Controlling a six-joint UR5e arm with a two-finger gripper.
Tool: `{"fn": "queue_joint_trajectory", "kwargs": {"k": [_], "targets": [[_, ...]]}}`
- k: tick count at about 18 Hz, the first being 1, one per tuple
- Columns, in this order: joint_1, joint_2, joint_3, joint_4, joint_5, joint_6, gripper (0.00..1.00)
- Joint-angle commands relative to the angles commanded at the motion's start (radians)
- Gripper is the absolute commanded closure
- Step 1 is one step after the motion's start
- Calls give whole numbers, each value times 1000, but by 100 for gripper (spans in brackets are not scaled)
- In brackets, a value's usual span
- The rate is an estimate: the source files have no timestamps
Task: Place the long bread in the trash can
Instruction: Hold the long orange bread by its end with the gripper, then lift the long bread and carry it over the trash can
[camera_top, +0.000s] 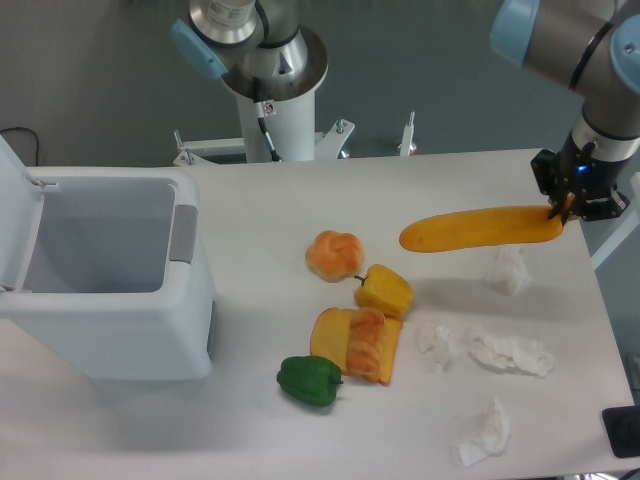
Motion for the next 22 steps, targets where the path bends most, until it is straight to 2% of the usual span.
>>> {"fn": "queue_joint_trajectory", "kwargs": {"k": [6,13,18,22], "targets": [[-2,43,-3,-3,-2,-2,100],[-6,165,-25,-11,-2,-64,100],[-78,262,-26,-18,-8,-230,100],[-167,282,-32,-17,-14,-368,100]]}}
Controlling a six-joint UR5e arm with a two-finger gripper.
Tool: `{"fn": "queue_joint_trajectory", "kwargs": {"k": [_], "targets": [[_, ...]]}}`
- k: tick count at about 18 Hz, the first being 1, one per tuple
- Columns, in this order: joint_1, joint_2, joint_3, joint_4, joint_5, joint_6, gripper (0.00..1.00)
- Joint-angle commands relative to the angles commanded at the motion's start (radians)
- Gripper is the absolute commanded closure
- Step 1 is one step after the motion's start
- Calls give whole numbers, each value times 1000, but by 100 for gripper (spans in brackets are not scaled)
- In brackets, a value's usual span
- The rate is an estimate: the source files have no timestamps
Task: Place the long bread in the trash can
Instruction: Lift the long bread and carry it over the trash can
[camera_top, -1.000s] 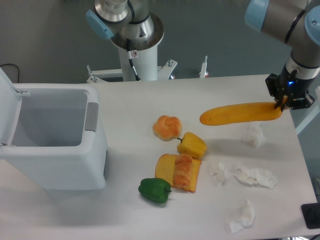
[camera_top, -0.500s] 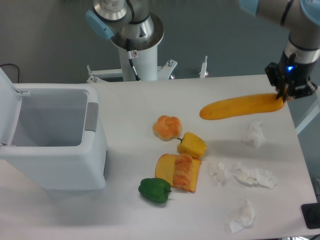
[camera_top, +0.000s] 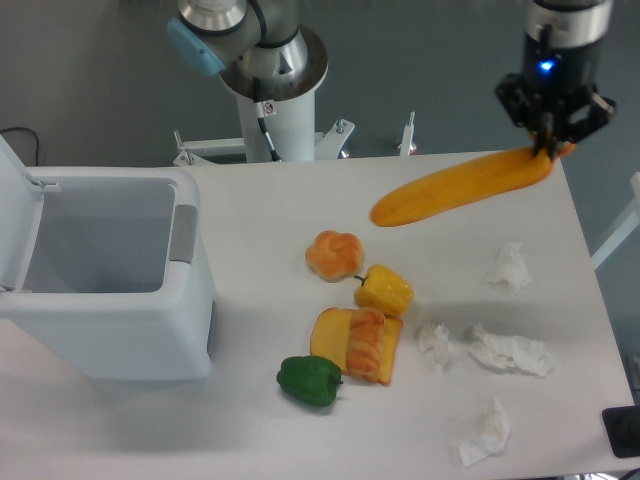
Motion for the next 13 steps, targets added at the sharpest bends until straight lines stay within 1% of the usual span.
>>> {"fn": "queue_joint_trajectory", "kwargs": {"k": [2,4,6,11,13], "targets": [[-38,3,0,3,-3,-51,100],[-57,14,0,5,-15,-88,100],[-58,28,2,6,-63,-117,100],[-63,77,2,6,-94,-193,100],[-87,95,0,6,-101,-223,100]]}}
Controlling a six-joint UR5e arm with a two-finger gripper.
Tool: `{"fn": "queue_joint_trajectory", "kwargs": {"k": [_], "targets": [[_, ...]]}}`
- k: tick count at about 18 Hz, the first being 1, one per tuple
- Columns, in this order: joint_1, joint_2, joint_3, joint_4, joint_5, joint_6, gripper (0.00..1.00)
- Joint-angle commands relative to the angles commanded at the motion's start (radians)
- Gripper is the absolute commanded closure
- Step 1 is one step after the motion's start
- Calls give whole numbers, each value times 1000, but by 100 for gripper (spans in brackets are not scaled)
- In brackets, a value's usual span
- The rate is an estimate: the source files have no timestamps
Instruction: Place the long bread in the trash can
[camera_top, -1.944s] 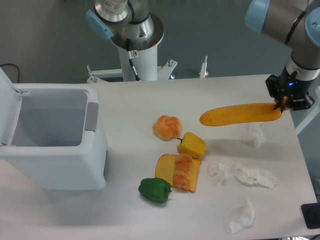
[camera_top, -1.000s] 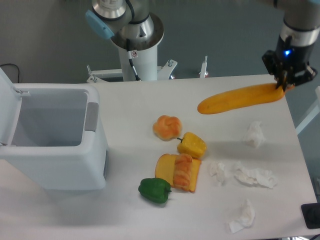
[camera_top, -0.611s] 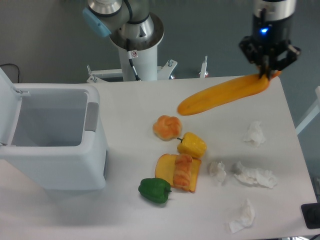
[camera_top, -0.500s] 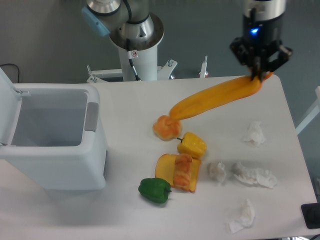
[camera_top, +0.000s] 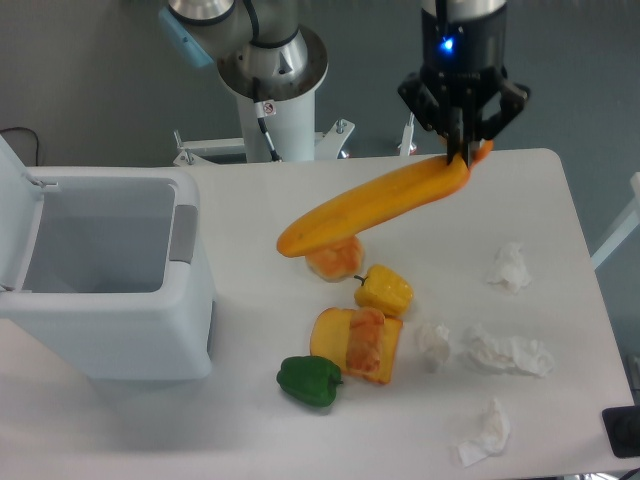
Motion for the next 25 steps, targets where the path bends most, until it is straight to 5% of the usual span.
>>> {"fn": "queue_joint_trajectory", "kwargs": {"k": [10,15,25], "targets": [[-210,115,-61,-3,43,-106,100],[-310,109,-78,0,48,-106,100],[-362,77,-123,5,159,-108,100]]}}
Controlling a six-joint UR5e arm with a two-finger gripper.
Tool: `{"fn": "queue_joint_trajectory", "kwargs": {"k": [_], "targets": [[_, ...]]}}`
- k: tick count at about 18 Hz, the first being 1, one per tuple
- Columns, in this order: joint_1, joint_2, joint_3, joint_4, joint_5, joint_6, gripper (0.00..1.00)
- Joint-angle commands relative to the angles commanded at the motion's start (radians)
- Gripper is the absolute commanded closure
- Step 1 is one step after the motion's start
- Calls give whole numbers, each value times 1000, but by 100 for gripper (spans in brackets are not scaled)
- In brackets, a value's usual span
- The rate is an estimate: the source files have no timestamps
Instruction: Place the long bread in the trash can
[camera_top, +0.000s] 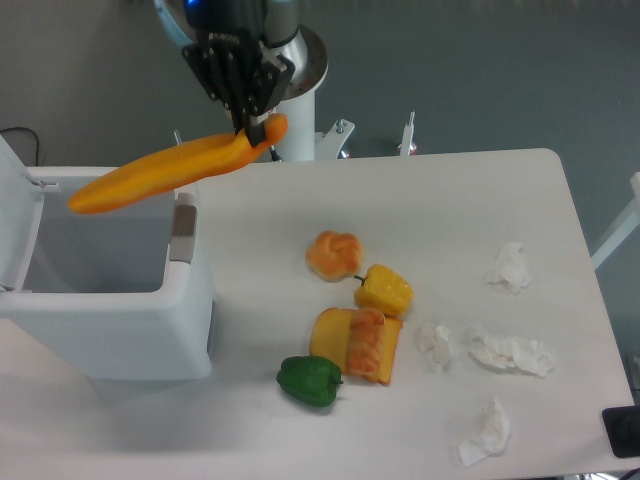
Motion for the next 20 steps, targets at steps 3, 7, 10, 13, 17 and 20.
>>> {"fn": "queue_joint_trajectory", "kwargs": {"k": [3,7,10,13,17,20], "targets": [[-12,-18,2,3,38,-21,98],[-32,-37,14,57,48,-43,74],[-32,-41,14,97,55,-41,0],[-32,-42,15,97,49,-48,0],[-32,-40,17,97,43,-80,0],[-32,-43,12,97,45,-81,0]]}}
